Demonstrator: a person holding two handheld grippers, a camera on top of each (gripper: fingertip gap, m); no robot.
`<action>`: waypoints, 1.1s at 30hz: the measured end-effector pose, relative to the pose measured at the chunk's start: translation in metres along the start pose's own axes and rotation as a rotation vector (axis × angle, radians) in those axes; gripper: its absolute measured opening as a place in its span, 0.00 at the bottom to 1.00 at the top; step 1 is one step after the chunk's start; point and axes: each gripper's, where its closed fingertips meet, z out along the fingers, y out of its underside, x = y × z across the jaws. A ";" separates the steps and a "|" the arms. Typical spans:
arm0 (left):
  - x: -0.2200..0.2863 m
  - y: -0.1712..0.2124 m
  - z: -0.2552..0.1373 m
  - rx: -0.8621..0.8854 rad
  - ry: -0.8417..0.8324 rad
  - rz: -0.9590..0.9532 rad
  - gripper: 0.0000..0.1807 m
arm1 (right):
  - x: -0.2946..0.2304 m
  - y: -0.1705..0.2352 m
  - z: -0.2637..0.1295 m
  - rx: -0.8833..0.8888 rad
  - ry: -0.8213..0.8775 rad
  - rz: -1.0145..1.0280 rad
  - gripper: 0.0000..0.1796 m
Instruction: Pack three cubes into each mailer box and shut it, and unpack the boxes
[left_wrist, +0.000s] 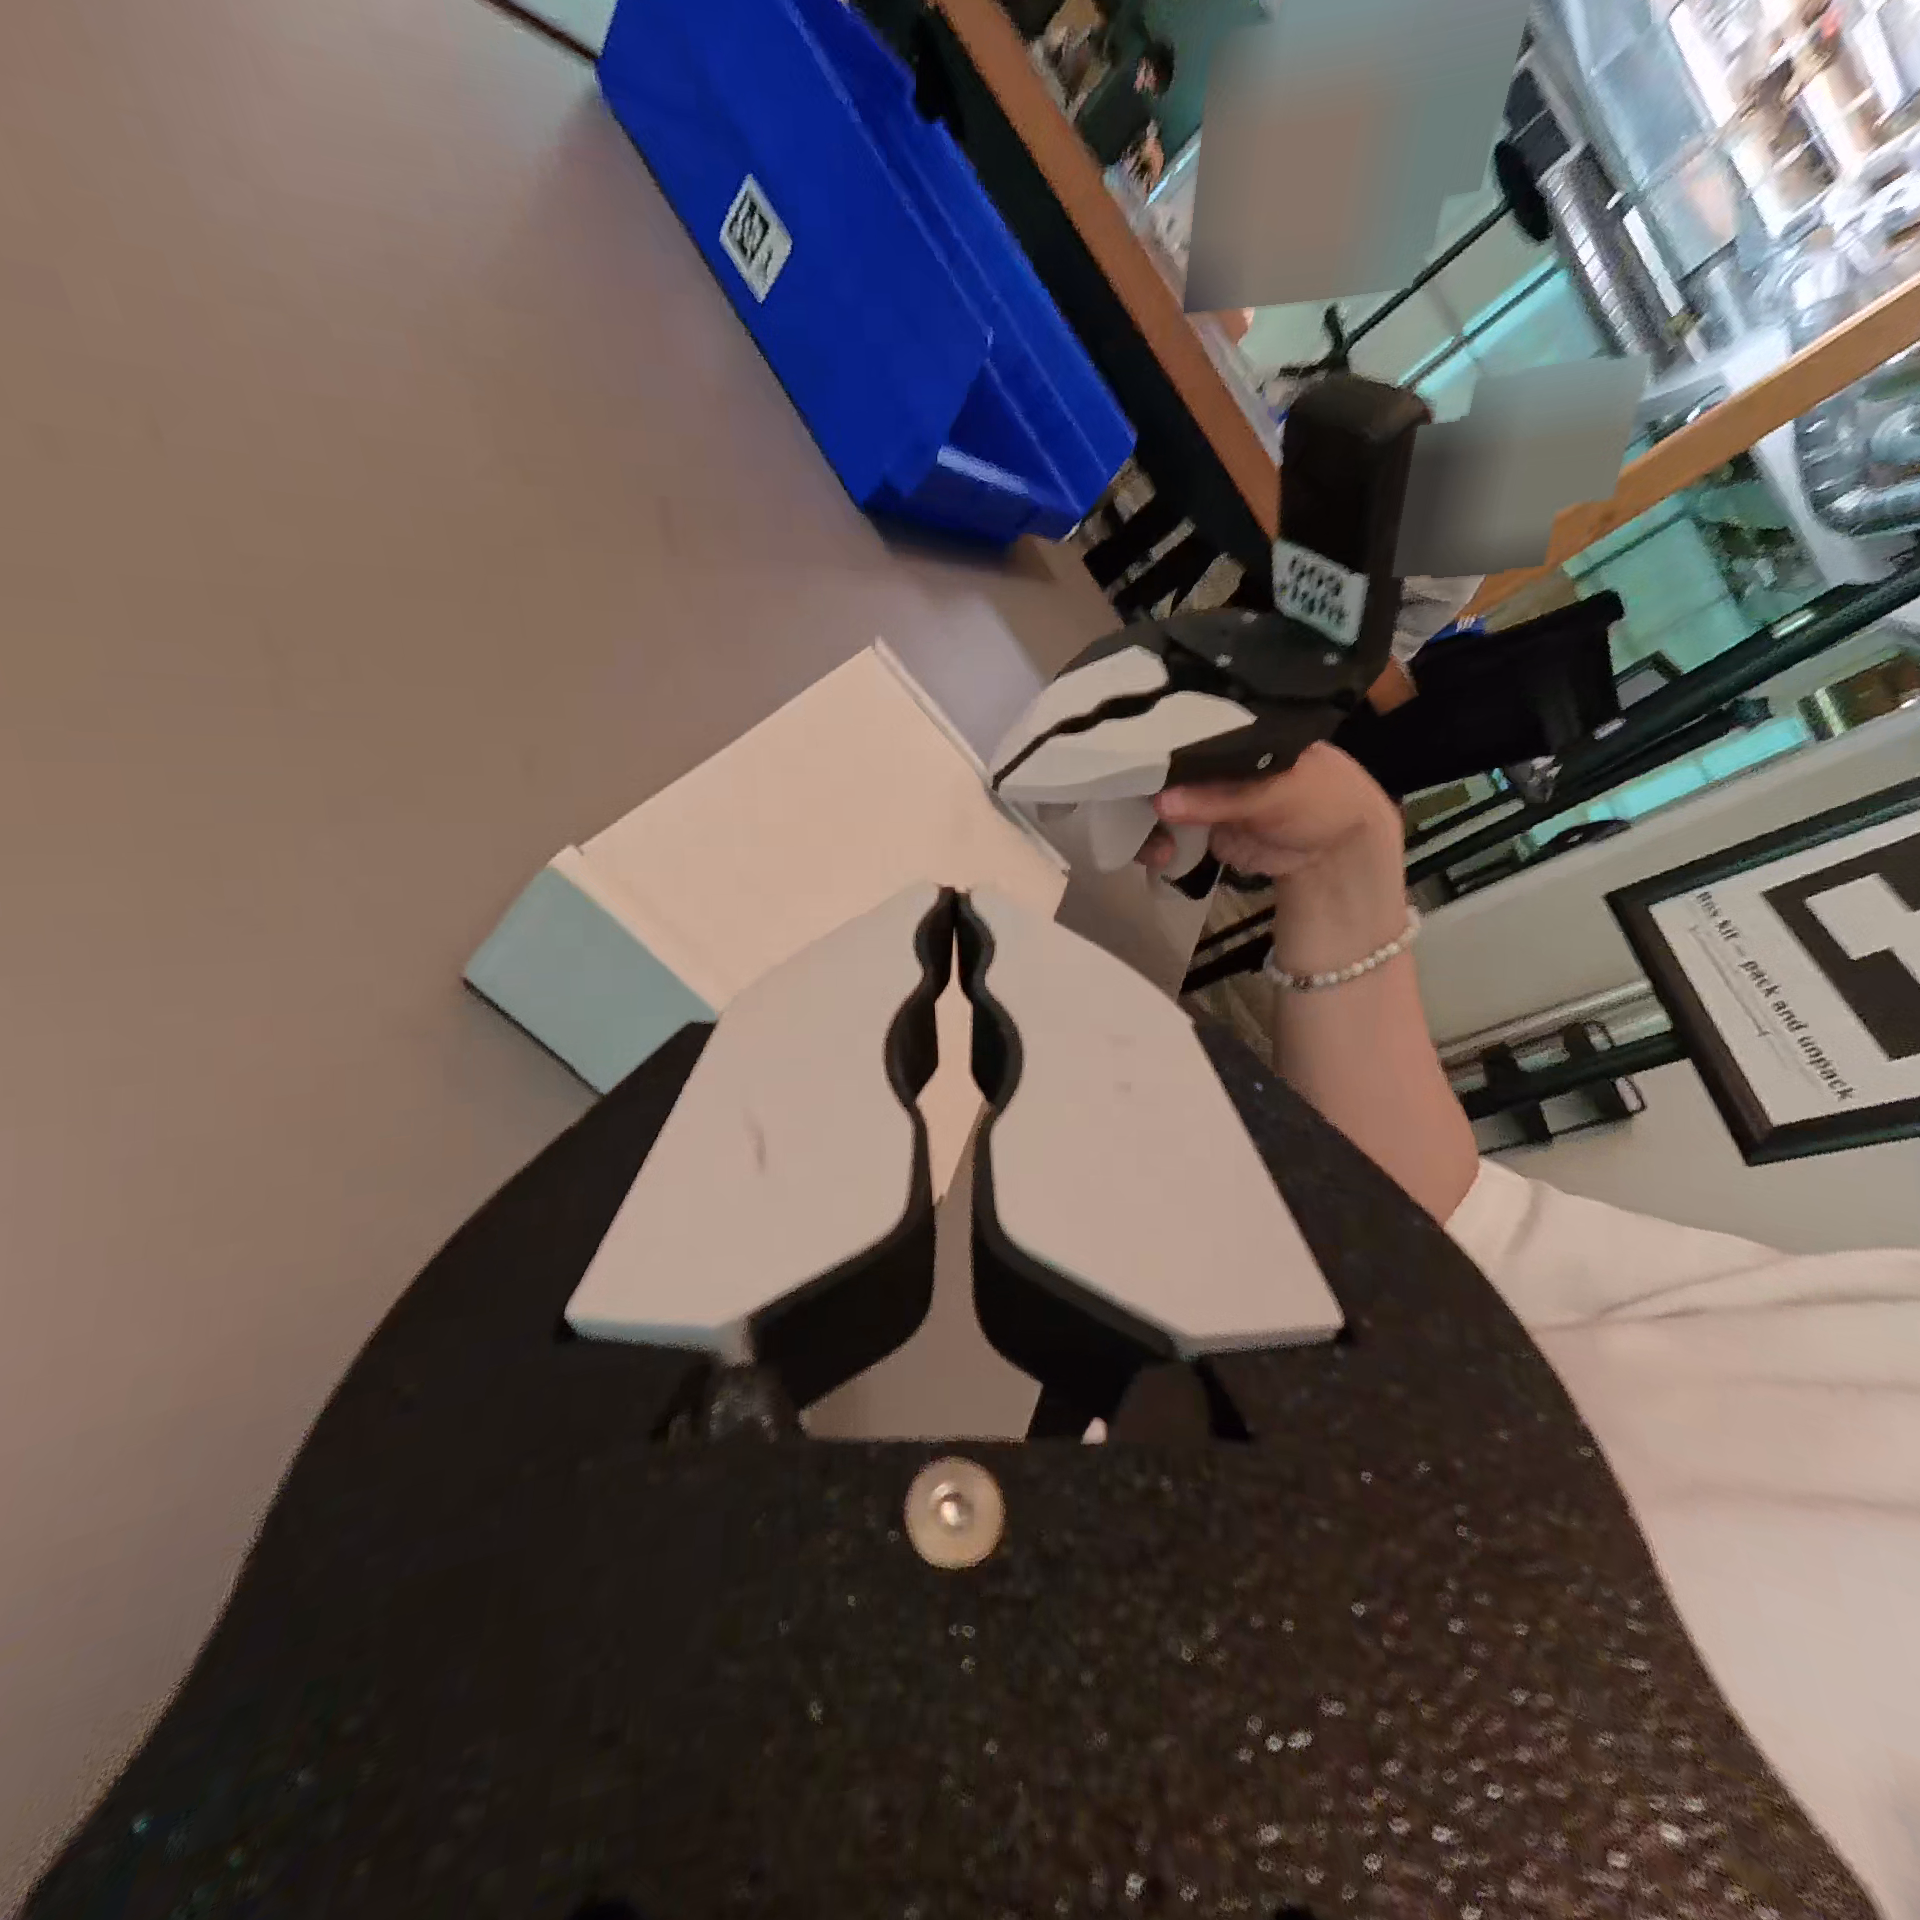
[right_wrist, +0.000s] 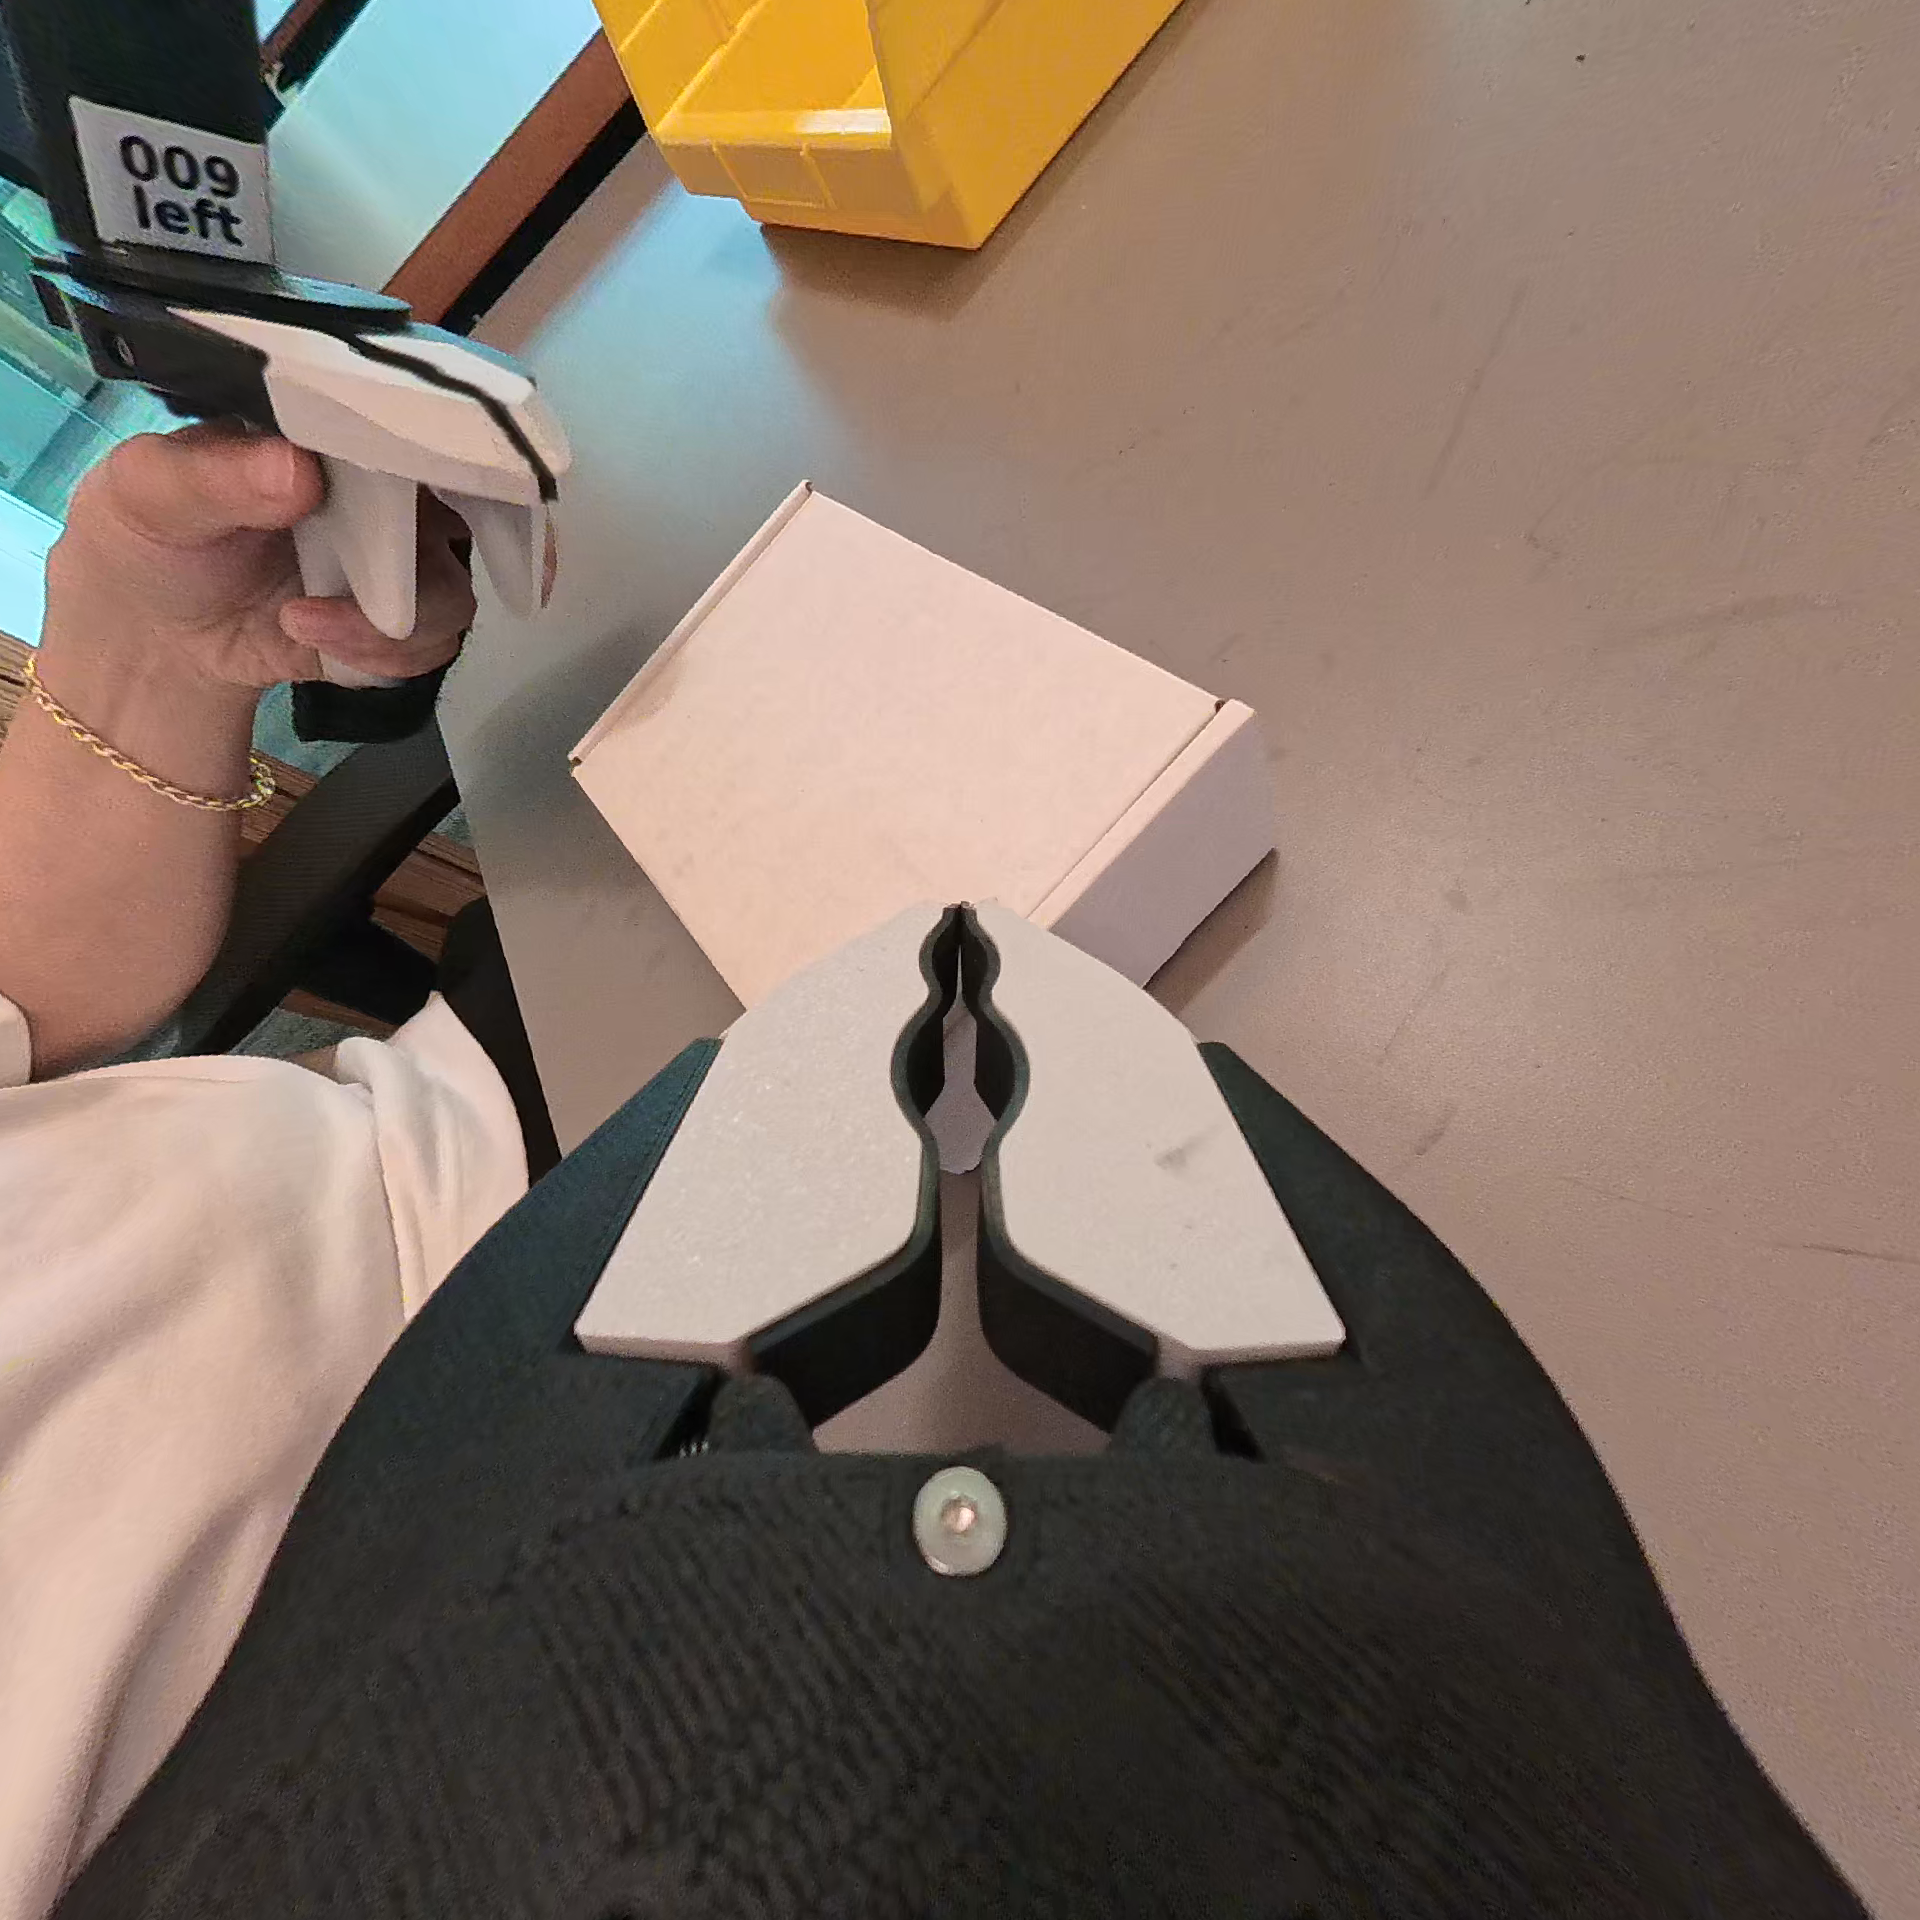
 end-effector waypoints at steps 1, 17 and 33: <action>-0.006 0.006 0.002 -0.046 -0.036 -0.001 0.00 | 0.000 0.000 0.000 -0.007 0.001 -0.004 0.00; -0.033 0.032 0.003 -0.197 -0.229 0.082 0.00 | 0.023 -0.006 -0.025 0.151 -0.035 0.238 0.41; -0.034 0.035 -0.004 -0.168 -0.282 0.162 0.00 | 0.006 0.000 0.025 -0.296 -0.320 0.358 0.42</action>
